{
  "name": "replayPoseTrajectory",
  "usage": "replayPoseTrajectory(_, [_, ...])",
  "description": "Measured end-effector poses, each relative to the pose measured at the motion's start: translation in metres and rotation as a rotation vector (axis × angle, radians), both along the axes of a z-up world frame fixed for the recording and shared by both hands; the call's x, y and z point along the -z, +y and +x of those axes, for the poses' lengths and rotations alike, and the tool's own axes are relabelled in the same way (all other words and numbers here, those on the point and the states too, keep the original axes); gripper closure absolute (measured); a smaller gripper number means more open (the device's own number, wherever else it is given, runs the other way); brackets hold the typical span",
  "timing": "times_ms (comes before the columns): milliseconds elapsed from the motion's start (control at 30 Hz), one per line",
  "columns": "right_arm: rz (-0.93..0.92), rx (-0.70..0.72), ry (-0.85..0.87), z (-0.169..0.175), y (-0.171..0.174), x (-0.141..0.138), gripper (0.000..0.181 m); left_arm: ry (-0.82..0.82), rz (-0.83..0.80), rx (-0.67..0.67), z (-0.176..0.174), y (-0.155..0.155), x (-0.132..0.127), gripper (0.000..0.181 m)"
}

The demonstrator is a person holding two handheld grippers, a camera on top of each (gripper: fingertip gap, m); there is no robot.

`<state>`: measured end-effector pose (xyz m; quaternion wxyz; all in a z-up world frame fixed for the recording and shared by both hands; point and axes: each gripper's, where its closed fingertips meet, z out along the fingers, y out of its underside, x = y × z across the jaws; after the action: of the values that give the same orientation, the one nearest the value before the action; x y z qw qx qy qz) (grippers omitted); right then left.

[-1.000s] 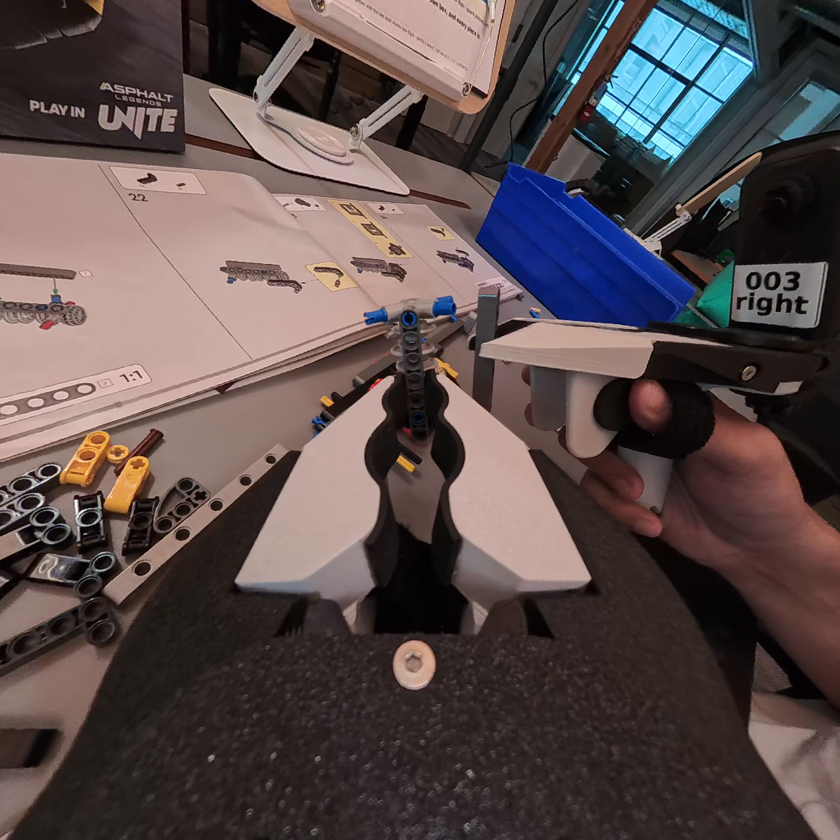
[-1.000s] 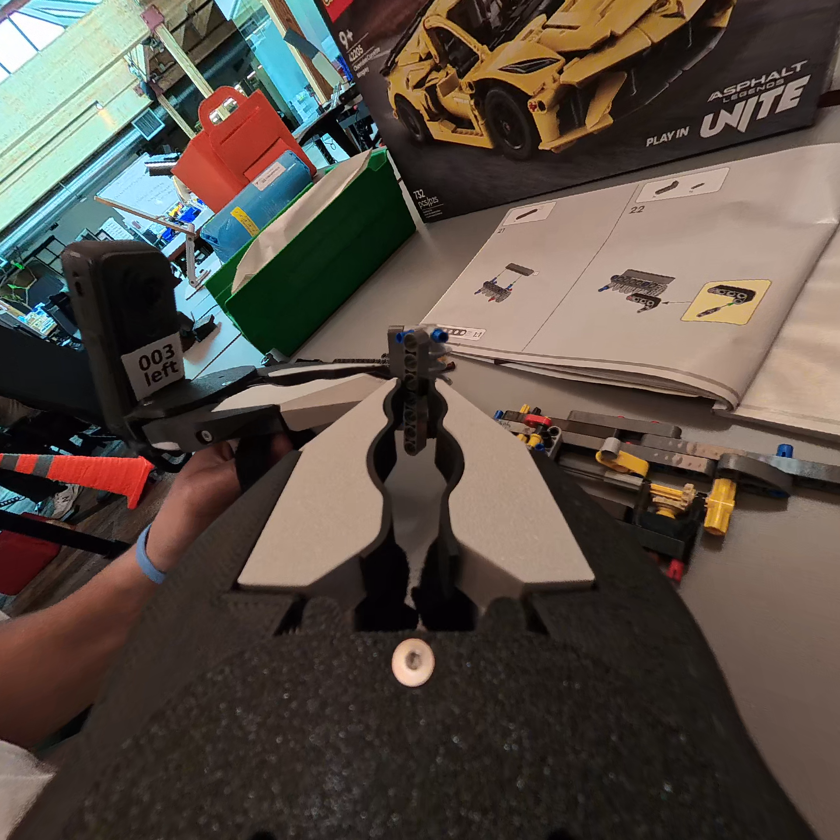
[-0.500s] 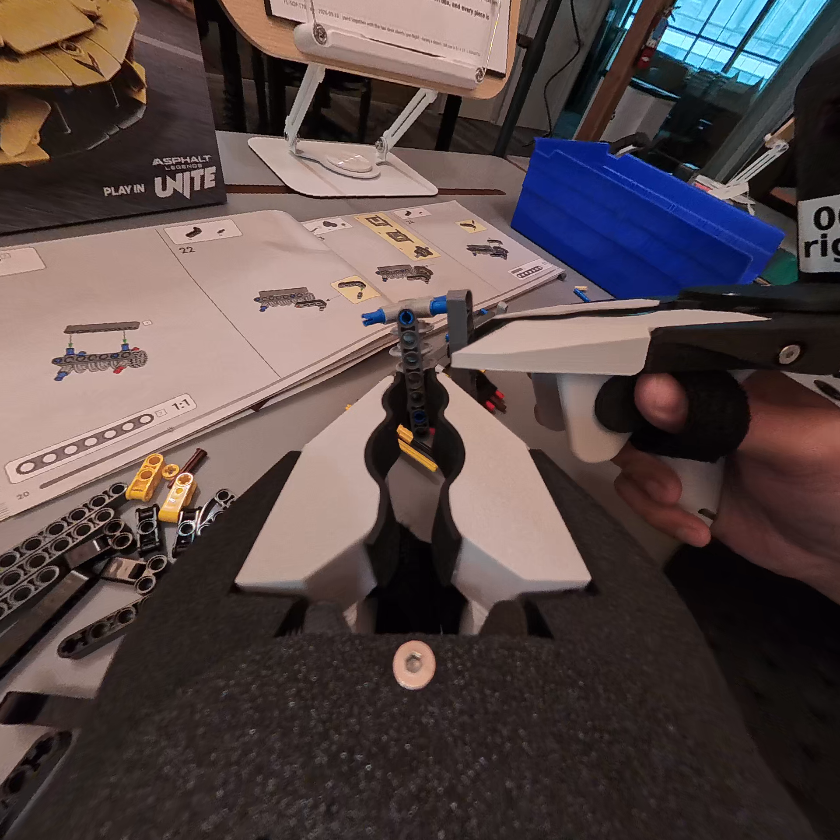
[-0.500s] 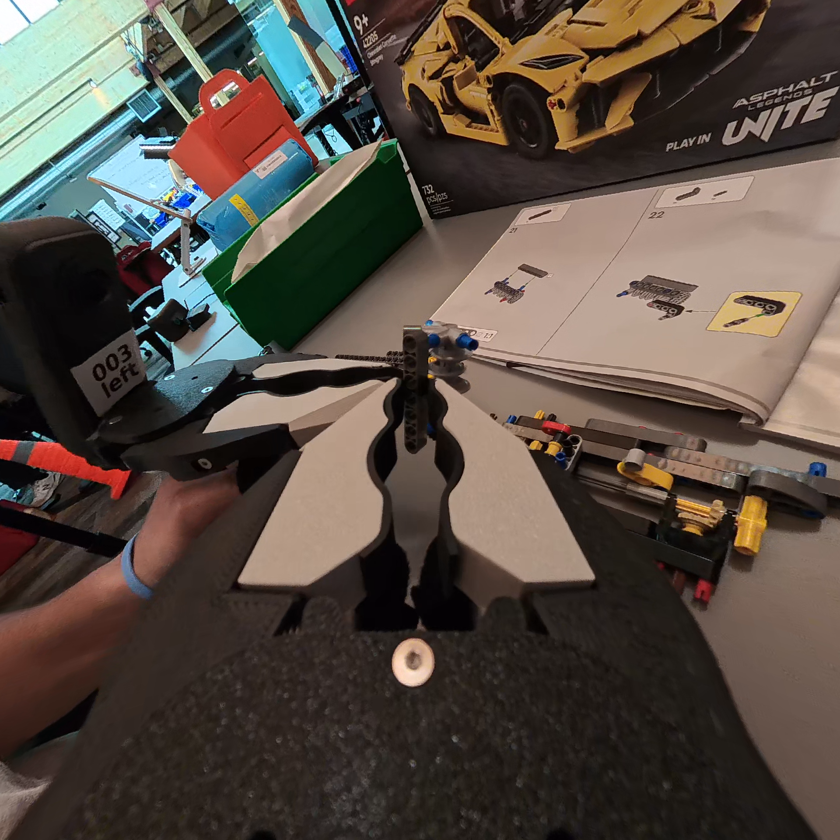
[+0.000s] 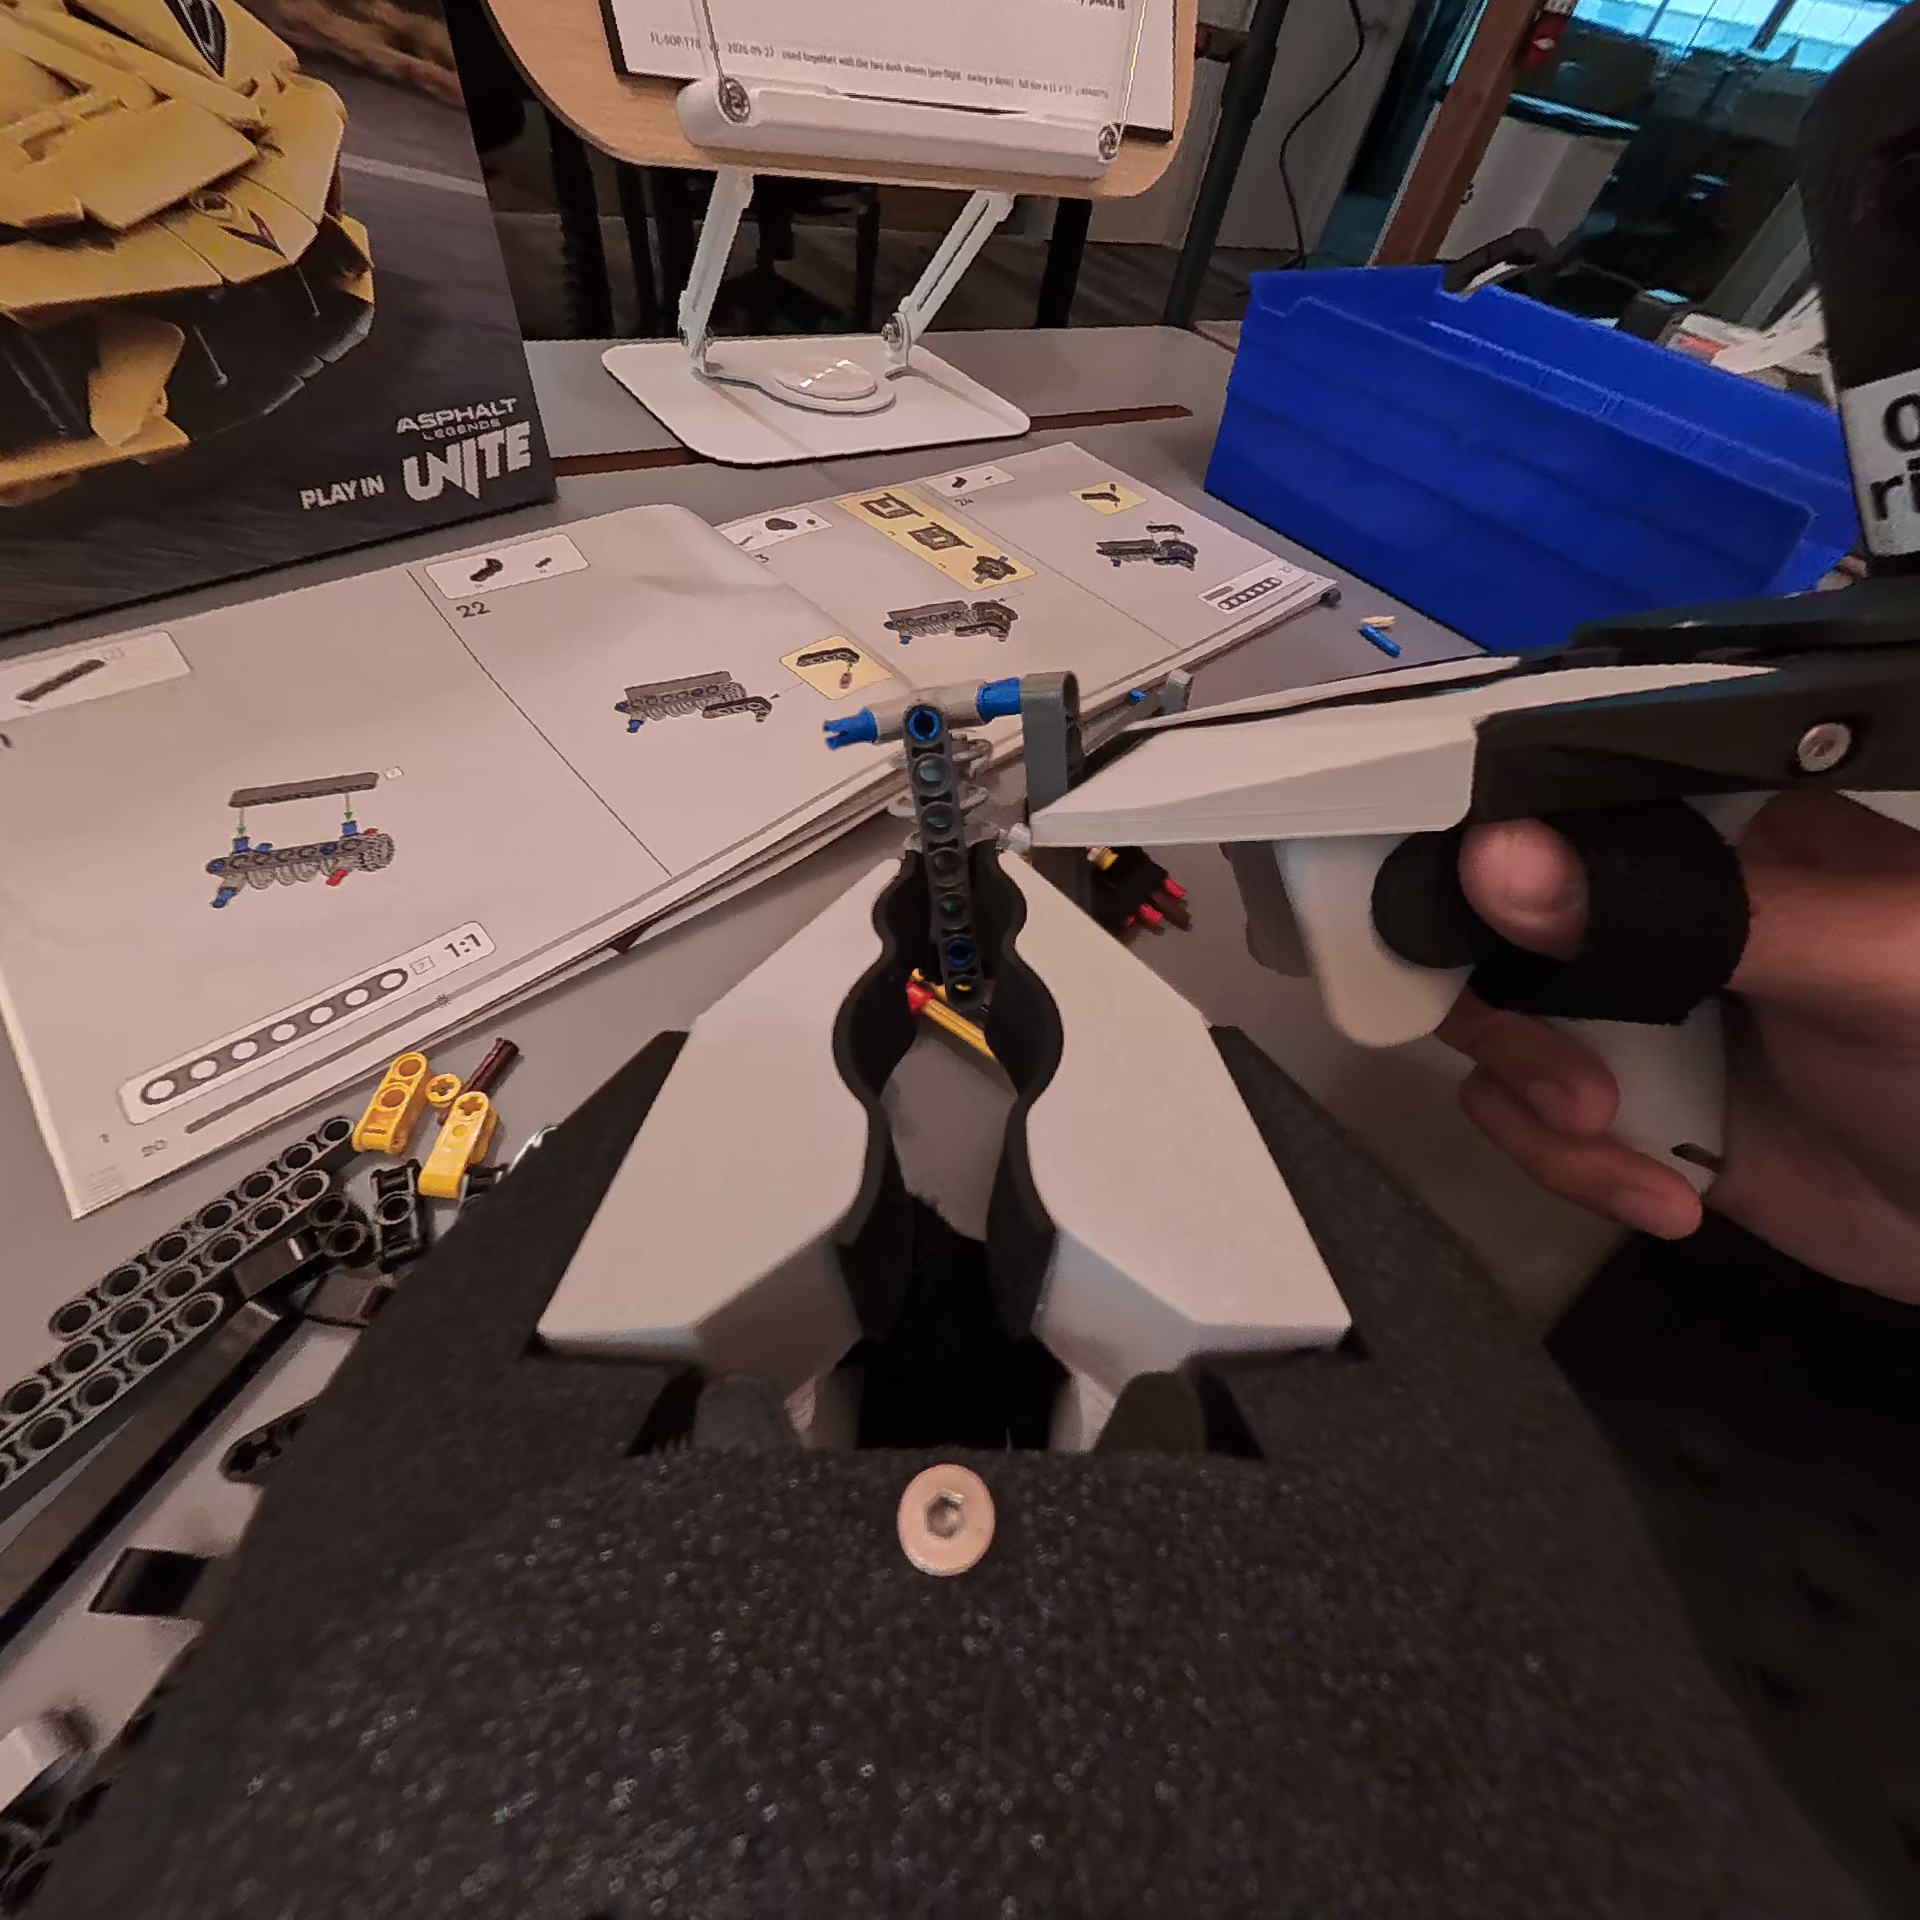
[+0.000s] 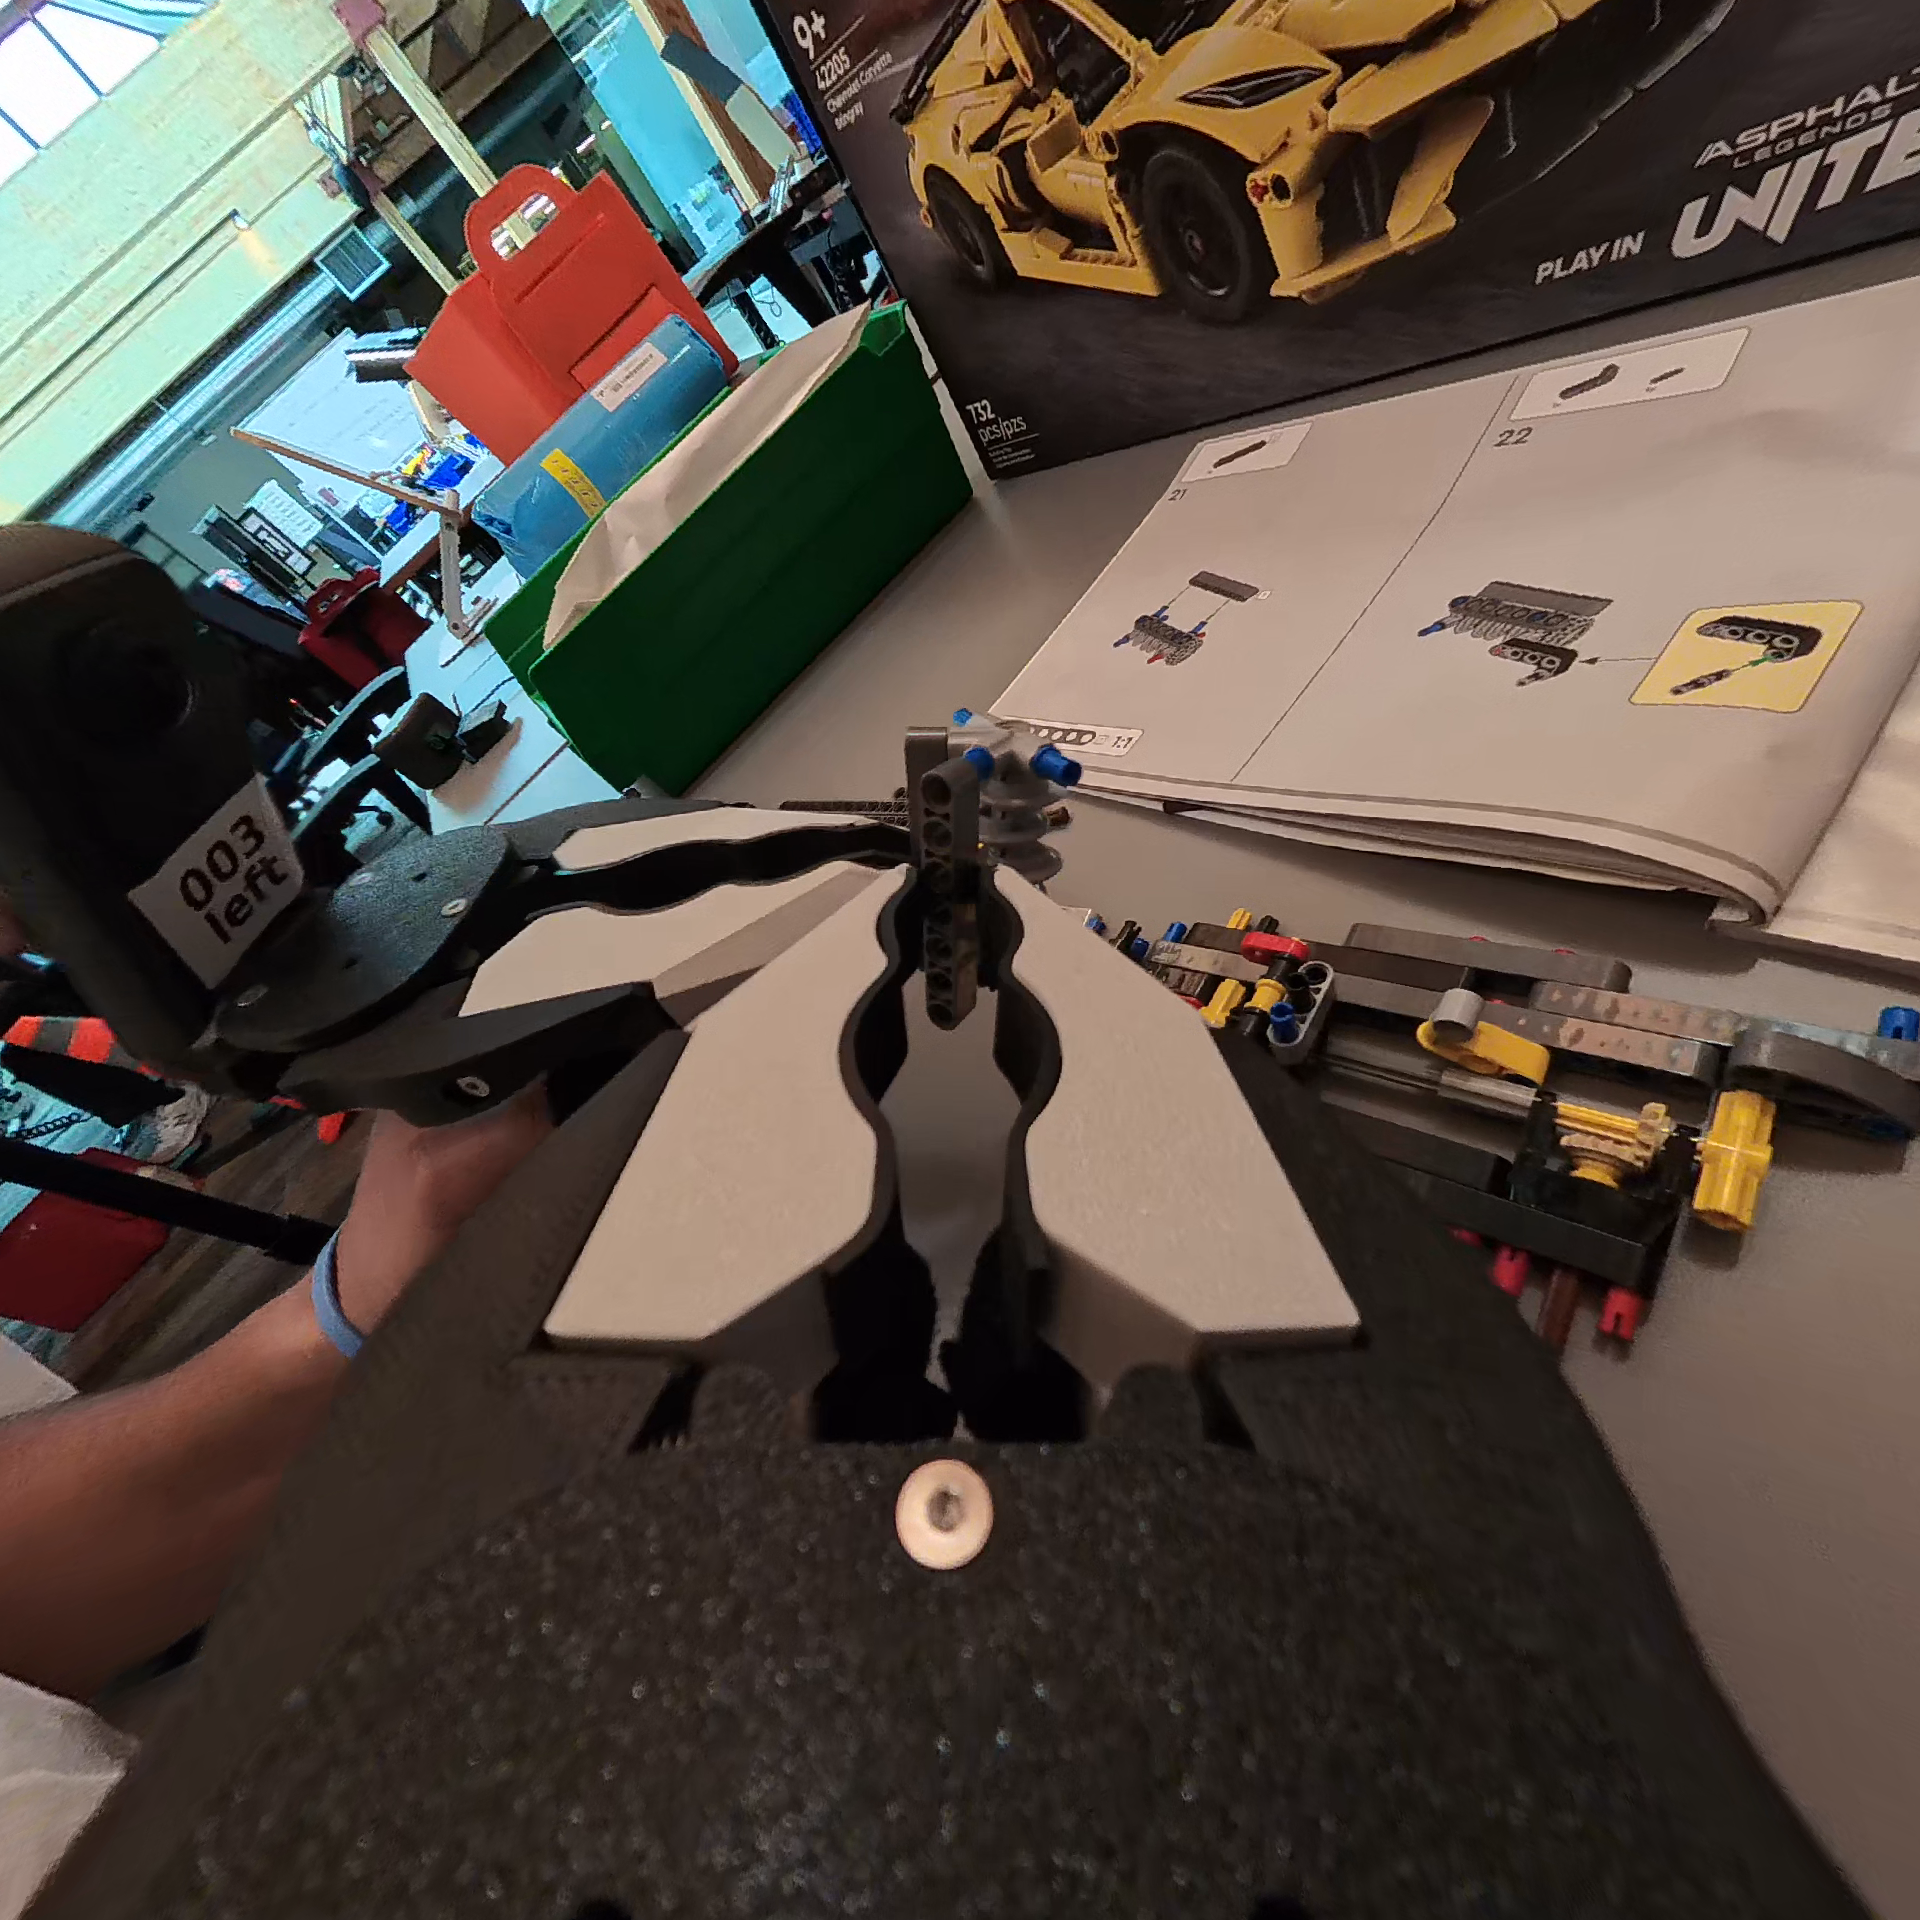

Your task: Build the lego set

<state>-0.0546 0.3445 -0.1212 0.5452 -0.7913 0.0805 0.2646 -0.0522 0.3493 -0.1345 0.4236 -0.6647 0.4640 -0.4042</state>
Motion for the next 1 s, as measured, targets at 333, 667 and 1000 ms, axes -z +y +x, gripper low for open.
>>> replayPoseTrajectory(333, [-0.017,-0.034,0.001,-0.001,0.001,0.004,0.171,0.096,0.162,-0.065,-0.003,0.003,0.004,0.174])
replayPoseTrajectory(667, [-0.612,-0.397,-0.522,0.04,-0.104,0.068,0.171,0.082,0.079,-0.092,-0.006,0.011,0.007,0.174])
replayPoseTrajectory(1000, [-0.737,-0.524,-0.671,0.047,-0.138,0.093,0.171,0.076,0.072,-0.091,-0.007,0.01,0.007,0.174])
